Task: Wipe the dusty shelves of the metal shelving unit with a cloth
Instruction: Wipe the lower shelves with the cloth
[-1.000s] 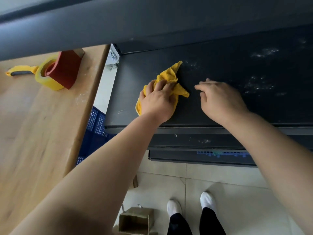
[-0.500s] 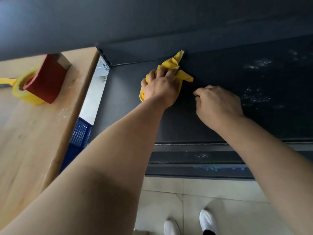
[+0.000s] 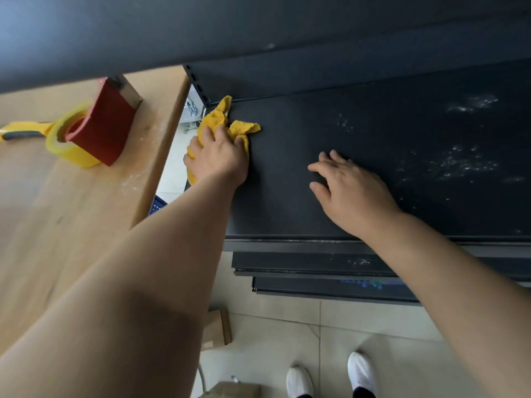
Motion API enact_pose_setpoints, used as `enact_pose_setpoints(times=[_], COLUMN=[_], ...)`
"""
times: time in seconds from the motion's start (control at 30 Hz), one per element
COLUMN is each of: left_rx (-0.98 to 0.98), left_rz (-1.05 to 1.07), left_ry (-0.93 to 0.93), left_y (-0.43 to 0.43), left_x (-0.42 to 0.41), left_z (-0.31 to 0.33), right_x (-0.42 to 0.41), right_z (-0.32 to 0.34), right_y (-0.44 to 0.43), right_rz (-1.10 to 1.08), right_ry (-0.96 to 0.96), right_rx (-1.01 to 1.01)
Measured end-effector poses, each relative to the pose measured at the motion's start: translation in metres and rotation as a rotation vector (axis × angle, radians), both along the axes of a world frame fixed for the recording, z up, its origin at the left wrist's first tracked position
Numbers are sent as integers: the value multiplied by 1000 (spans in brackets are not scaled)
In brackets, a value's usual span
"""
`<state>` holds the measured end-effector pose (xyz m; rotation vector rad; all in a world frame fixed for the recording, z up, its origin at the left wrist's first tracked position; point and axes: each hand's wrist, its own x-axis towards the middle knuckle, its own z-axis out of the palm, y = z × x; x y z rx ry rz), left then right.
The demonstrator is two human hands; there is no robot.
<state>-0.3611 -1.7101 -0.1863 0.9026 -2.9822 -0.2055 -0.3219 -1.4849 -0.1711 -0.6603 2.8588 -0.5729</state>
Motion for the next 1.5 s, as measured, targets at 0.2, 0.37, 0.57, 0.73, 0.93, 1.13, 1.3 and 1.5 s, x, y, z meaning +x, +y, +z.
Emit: enact_pose_setpoints(times=[0.2,0.37,0.57,0.73,0.93,1.13,1.3,1.5], left_rx=[-7,1,41,88,196,498,931,408], left_rz=[-4,-6,37,7,-83,-205,191,40], left_ry=[0,-17,-48,-48,-70,11,590,207], left_y=[-1,9,37,70,126,175,136,63], left_x=[41,70,82,83,63,43,49,53], left_z=[2,5,7,7,15,27,50,43], right_x=[2,8,0,0,10,3,9,2], right_z=[10,19,9,12,19,24,29,6], right_y=[-2,-2,1,24,54,61,32,-24], right_rz=[-29,-55,-48,-24,-96,-177,-207,-139], right_ry=[-80,-135,-180,-202,-49,12,-28,-70], right_rx=[18,12,-16,-24,-34,-43,-148,212])
